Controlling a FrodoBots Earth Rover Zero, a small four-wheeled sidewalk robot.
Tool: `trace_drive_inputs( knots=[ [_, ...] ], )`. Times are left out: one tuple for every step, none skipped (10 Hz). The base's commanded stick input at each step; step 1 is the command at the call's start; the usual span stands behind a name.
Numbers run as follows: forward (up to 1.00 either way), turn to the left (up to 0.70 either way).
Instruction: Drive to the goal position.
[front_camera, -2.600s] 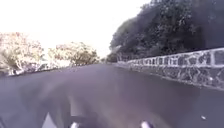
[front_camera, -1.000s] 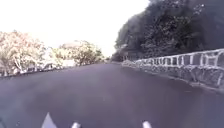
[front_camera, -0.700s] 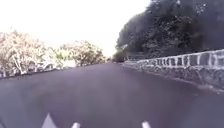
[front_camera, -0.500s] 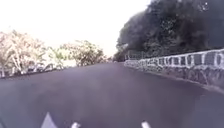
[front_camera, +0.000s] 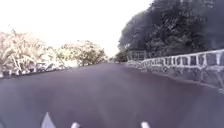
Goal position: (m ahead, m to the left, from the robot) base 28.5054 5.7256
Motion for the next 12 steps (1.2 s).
trace_drive_inputs(
  knots=[
    [0.85,0.00],
    [0.85,0.00],
    [0.85,0.00],
    [0.85,0.00],
    [0.85,0.00],
    [0.85,-0.01],
    [0.85,-0.13],
    [0.85,-0.26],
    [0.85,-0.33],
    [0.85,-0.29],
    [0.85,-0.25],
    [0.85,-0.06]
  ],
)
